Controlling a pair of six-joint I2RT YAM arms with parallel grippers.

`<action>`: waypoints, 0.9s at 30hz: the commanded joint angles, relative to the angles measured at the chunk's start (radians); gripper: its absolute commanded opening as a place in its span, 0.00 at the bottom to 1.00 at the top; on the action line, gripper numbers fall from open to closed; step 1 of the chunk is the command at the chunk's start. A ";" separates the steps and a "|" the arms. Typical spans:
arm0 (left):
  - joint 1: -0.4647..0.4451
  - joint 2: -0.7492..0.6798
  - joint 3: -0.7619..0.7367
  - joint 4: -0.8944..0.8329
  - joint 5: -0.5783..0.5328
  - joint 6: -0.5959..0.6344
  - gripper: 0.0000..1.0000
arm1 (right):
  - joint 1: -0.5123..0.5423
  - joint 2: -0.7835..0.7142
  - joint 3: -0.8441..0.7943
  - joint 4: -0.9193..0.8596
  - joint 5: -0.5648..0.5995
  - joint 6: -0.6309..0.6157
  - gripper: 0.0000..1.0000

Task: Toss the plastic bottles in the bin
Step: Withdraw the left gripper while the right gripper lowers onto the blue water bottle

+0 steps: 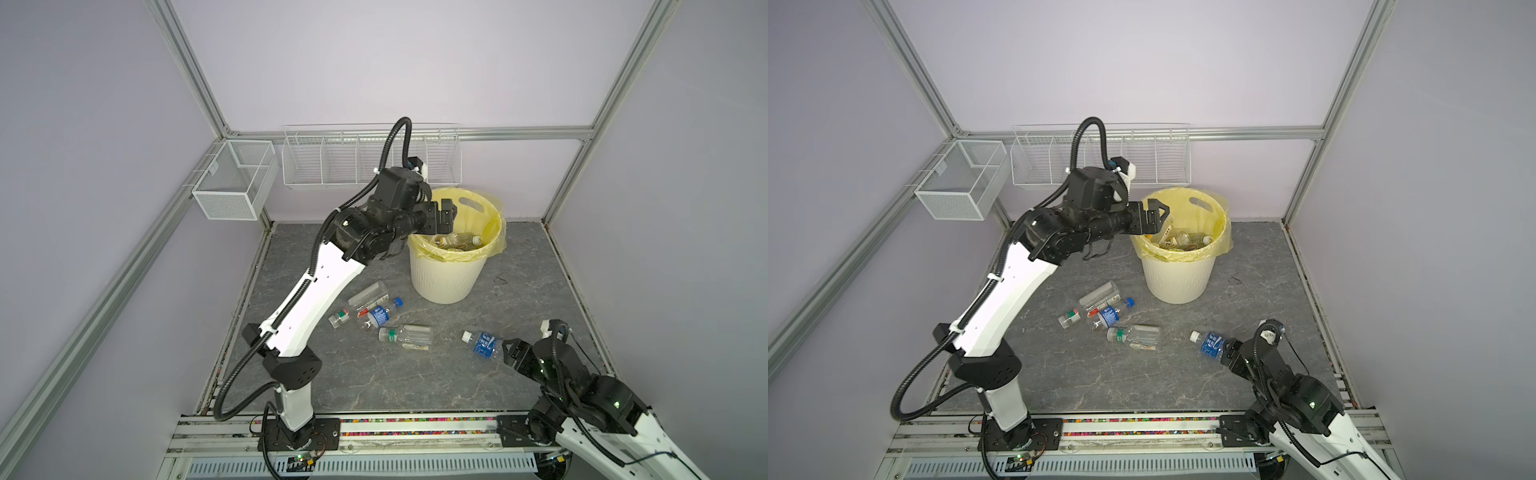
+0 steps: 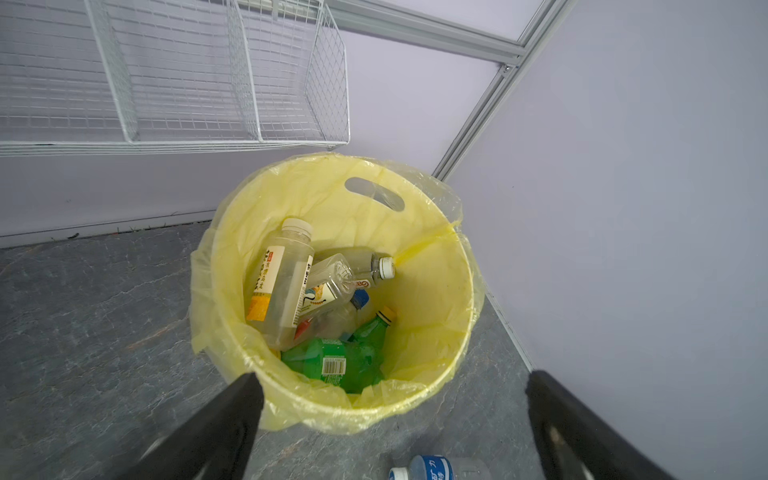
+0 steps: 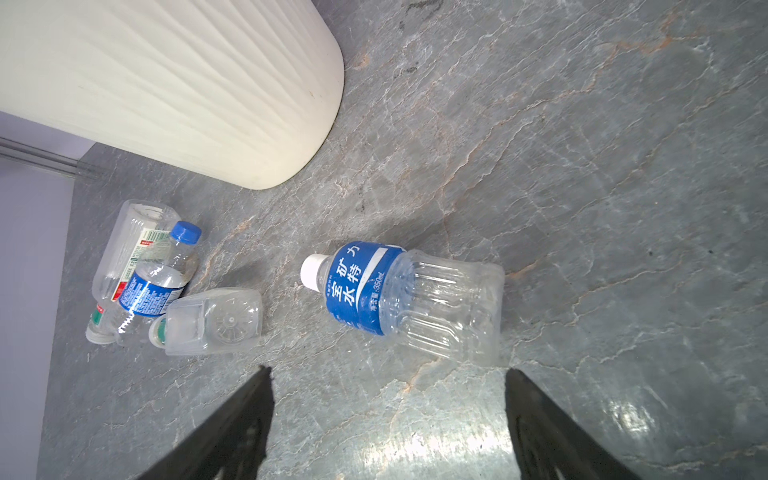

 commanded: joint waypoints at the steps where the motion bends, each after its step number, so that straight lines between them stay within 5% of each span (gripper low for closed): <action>1: -0.002 -0.103 -0.109 0.035 -0.027 0.037 0.99 | 0.007 -0.015 0.013 -0.052 0.034 0.005 0.88; 16: 0.050 -0.470 -0.703 0.159 -0.063 0.017 0.99 | 0.006 0.083 0.029 -0.048 0.055 0.062 0.88; 27: 0.070 -0.647 -1.001 0.195 -0.057 -0.032 0.99 | 0.005 0.254 0.083 -0.005 0.070 -0.109 0.88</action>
